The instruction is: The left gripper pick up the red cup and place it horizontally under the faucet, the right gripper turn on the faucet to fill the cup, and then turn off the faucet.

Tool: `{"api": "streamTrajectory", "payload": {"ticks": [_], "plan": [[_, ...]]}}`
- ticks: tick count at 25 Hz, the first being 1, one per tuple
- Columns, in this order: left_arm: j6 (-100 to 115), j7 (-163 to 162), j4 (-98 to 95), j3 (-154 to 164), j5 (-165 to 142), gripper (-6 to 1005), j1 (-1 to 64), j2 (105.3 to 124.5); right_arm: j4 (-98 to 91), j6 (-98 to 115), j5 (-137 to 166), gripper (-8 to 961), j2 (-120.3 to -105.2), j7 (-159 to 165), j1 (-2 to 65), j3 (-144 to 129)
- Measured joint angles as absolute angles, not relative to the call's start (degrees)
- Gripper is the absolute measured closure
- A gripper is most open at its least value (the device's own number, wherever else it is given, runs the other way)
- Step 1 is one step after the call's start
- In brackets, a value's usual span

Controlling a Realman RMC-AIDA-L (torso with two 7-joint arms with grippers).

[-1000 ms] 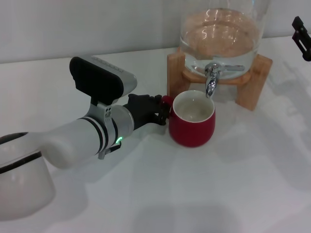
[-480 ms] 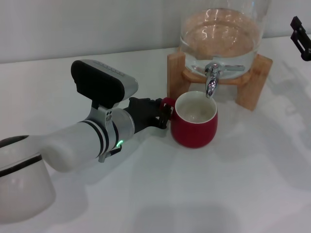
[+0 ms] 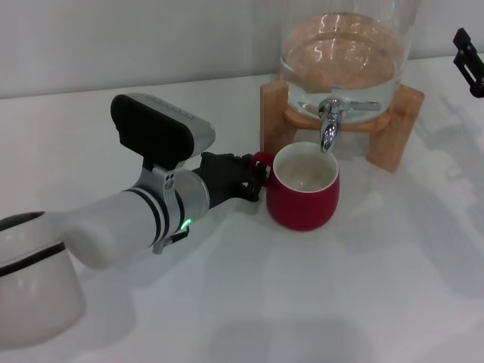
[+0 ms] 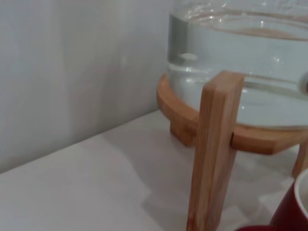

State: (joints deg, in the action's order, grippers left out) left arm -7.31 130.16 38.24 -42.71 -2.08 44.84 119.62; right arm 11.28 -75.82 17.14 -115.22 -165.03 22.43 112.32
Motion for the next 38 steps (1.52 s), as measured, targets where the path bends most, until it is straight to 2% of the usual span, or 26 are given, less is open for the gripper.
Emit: {"api": "streamTrajectory", "payload": {"ticks": [12,29,35,38], "plan": [[-7.30,130.76,41.23,-42.76,-3.57,780,40.92,119.38,11.24,-75.85,17.14,337,-115.22,-165.10,22.33,112.46],[-7.32,130.86,46.29,-47.29,-12.79,776,31.69,119.27,11.25,-75.54,17.14,337,-114.99,-165.32,22.76,112.68],[-7.93,130.93,52.67,-53.49,-24.47,775,23.46,119.37,11.65,-74.81,17.14,337,-114.86,-165.41,22.55,112.84],[-8.40,130.95,54.84,-54.68,-27.16,774,21.33,119.44,11.68,-74.79,17.13,337,-114.87,-165.41,22.49,112.87]]}}
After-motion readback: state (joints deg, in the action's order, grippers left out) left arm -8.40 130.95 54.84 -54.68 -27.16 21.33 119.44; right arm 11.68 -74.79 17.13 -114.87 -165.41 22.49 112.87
